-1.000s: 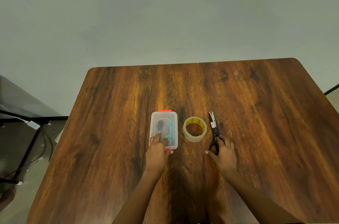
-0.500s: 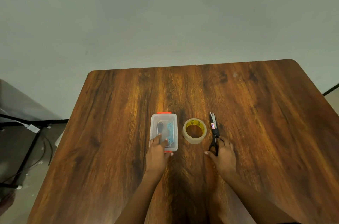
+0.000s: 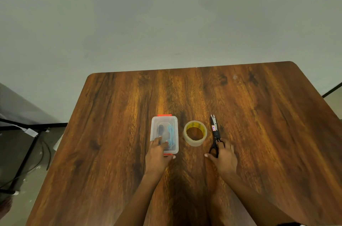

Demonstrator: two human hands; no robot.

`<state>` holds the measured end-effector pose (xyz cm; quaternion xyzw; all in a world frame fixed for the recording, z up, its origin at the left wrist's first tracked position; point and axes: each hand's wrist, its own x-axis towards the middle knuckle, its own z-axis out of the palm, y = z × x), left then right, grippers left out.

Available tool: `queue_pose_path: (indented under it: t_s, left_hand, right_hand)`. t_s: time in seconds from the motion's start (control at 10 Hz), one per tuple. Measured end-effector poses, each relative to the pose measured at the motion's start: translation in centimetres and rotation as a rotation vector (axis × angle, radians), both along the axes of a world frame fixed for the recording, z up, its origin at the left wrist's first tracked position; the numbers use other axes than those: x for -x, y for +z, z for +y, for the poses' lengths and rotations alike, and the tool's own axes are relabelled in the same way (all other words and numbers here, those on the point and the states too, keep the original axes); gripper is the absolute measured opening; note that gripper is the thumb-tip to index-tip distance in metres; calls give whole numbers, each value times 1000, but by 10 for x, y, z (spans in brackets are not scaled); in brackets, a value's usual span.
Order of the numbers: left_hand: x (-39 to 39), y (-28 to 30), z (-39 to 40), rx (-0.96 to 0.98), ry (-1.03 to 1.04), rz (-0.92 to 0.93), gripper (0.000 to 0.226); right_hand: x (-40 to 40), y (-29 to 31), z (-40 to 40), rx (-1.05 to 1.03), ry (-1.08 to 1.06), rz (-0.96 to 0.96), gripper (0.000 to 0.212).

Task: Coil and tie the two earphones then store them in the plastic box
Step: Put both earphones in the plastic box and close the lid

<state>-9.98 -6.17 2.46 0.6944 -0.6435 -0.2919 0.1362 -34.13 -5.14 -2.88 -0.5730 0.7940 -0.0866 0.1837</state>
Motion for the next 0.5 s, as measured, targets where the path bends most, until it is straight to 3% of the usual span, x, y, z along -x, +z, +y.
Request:
queue_pose_path:
  t_s: [0.2, 0.3, 0.5]
  left_hand:
    - [0, 2, 1, 6, 31, 67, 53]
    - [-3, 3, -2, 29, 89, 140, 44]
    - [-8, 11, -8, 191, 62, 66, 37]
  right_hand:
    - [4, 0, 4, 23, 20, 29, 75]
    - [-1, 5, 5, 94, -3, 30, 67]
    - [-9, 13, 2, 263, 40, 10, 45]
